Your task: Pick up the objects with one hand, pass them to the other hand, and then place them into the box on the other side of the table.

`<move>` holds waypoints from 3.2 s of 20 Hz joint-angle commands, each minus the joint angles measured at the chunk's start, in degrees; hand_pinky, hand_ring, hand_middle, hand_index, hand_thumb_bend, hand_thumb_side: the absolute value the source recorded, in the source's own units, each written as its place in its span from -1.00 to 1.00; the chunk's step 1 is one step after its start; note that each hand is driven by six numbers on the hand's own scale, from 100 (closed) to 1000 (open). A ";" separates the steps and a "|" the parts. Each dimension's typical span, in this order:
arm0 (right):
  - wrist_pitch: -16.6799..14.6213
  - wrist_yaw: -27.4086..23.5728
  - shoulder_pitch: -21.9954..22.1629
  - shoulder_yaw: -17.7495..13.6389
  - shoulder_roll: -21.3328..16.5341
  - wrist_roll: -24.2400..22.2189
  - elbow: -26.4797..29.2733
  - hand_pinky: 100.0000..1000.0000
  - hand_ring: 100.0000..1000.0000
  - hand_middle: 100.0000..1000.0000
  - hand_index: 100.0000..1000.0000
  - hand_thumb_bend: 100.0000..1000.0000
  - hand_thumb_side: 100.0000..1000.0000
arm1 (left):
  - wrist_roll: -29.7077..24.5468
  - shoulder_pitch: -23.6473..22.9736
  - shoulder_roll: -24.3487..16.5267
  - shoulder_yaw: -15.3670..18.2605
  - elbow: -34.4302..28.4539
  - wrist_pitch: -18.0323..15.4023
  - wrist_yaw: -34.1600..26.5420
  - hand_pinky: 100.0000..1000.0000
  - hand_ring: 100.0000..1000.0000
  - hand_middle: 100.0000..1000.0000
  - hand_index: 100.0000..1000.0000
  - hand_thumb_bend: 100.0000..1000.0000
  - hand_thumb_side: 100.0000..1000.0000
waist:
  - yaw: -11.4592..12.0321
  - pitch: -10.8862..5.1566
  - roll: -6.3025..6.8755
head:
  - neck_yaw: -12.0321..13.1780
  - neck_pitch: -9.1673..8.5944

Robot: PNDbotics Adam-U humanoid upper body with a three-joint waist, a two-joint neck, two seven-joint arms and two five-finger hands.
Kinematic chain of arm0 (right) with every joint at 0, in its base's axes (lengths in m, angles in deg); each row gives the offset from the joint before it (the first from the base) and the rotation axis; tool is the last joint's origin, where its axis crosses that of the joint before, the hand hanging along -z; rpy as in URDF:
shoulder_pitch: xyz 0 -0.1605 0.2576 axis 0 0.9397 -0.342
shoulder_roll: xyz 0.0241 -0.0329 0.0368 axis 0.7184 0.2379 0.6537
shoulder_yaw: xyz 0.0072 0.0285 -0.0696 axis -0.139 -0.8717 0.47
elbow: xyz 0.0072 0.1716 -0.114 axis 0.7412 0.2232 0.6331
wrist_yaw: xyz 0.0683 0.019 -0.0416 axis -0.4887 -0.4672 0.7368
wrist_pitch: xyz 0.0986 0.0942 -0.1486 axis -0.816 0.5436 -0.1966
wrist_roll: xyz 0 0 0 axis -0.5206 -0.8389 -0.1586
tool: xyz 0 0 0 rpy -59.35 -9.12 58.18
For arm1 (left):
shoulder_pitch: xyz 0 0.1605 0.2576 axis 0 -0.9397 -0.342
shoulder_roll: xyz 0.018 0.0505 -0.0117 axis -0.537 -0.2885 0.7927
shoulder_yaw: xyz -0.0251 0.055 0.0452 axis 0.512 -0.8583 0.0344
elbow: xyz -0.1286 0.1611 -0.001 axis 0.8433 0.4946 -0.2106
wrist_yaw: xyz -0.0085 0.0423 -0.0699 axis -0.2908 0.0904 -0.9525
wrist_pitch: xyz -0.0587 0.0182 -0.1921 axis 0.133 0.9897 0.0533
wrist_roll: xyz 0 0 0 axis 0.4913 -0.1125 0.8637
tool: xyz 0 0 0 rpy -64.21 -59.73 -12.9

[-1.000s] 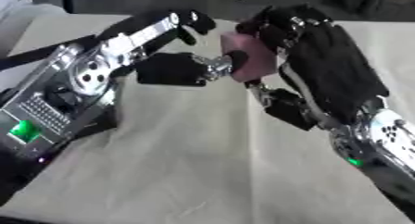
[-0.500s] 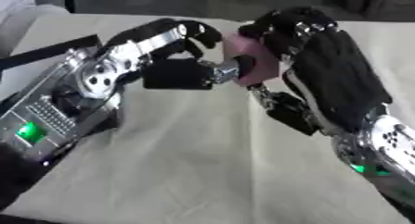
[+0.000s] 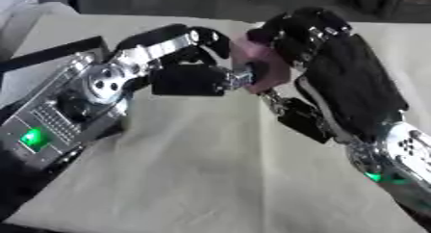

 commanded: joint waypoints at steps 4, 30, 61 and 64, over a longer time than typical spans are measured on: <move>-1.09 0.12 -0.75 -0.21 -0.89 -0.25 1.20 0.52 0.02 -0.02 0.08 -1.00 -1.00 | -0.96 1.48 0.12 -0.06 -0.35 -0.27 -3.05 0.94 0.66 0.58 0.70 -0.55 0.30 | -0.07 -1.06 0.16 | 0.32 -0.33; -1.86 0.79 -0.22 0.13 -1.98 -6.47 1.20 0.63 0.51 0.57 0.62 -0.48 -0.59 | 16.69 0.45 -0.04 -0.62 1.86 2.14 -16.40 0.47 -0.12 -0.38 -0.42 -1.00 -0.47 | -0.31 -1.45 -0.09 | 0.71 -0.09; 2.66 -7.59 6.23 -8.28 -13.78 -5.59 1.20 0.66 0.54 0.67 0.71 -0.51 -0.58 | 30.51 -20.68 -16.01 18.36 9.05 -9.11 -10.83 0.49 -0.12 -0.42 -0.42 -1.00 -0.52 | -0.37 -1.11 -1.47 | 5.80 -1.20; 4.83 -10.09 8.66 -11.90 -15.86 -3.56 1.20 0.65 0.52 0.67 0.70 -0.51 -0.61 | 32.02 -22.01 -15.91 19.93 11.31 -9.69 -10.43 0.50 -0.10 -0.40 -0.40 -1.00 -0.52 | -0.36 -0.97 -1.80 | 7.03 -1.52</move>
